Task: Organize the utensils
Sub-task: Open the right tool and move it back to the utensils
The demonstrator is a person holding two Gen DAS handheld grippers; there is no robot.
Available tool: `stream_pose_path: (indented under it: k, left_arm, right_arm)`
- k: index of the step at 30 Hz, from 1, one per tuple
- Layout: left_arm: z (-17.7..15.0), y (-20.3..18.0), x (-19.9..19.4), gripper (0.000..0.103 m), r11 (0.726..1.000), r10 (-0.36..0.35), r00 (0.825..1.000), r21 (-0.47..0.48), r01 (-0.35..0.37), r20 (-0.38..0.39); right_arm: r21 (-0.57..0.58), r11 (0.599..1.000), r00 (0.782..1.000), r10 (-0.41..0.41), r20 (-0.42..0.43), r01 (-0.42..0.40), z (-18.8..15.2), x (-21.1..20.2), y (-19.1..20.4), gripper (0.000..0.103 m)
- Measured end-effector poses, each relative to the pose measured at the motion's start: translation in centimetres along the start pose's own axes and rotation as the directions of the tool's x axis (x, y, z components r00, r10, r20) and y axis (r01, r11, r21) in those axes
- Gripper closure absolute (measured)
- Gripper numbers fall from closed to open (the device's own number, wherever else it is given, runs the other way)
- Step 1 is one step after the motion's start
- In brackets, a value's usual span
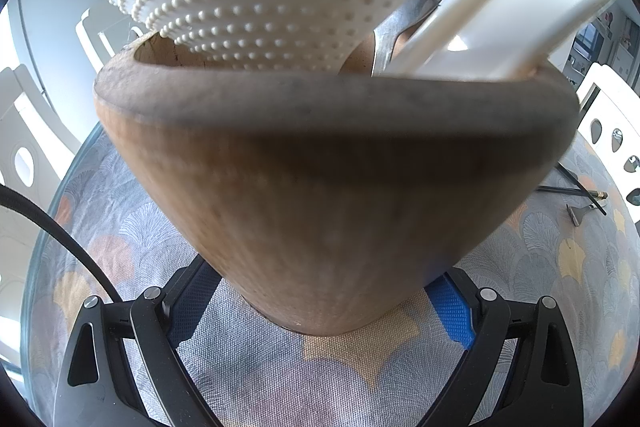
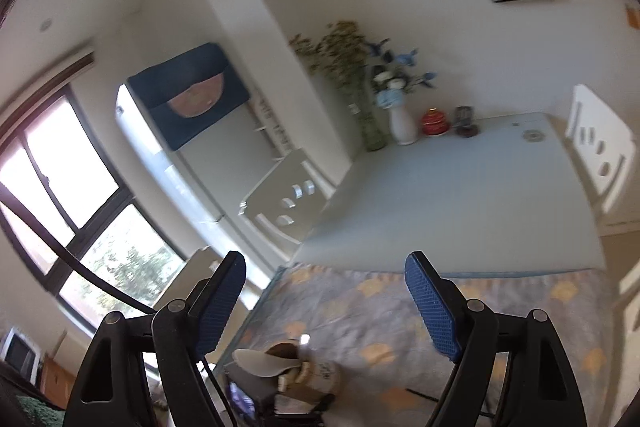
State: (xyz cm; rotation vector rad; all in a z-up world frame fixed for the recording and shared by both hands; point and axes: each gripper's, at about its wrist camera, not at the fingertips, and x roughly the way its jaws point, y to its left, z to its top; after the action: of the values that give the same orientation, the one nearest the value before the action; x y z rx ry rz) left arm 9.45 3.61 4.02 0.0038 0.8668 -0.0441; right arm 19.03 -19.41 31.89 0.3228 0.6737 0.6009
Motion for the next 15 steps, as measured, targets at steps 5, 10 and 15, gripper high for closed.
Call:
stream_pose_path:
  k: [5, 10, 15]
  left_arm:
    - [0.0, 0.0, 0.0, 0.008, 1.000, 0.000, 1.000, 0.000, 0.000, 0.000]
    - [0.1, -0.1, 0.0, 0.008, 1.000, 0.001, 1.000, 0.001, -0.001, -0.001]
    - [0.2, -0.5, -0.2, 0.008, 1.000, 0.002, 1.000, 0.001, -0.002, -0.003]
  right_arm:
    - [0.065, 0.994, 0.996, -0.084, -0.042, 0.087, -1.0, -0.5, -3.4, 0.023]
    - [0.133, 0.978, 0.977, -0.135, -0.167, 0.158, -3.8, 1.7, -6.9, 0.023]
    - [0.164, 0.961, 0.942, -0.169, -0.290, 0.223, -7.2, 4.9, -10.0, 0.023]
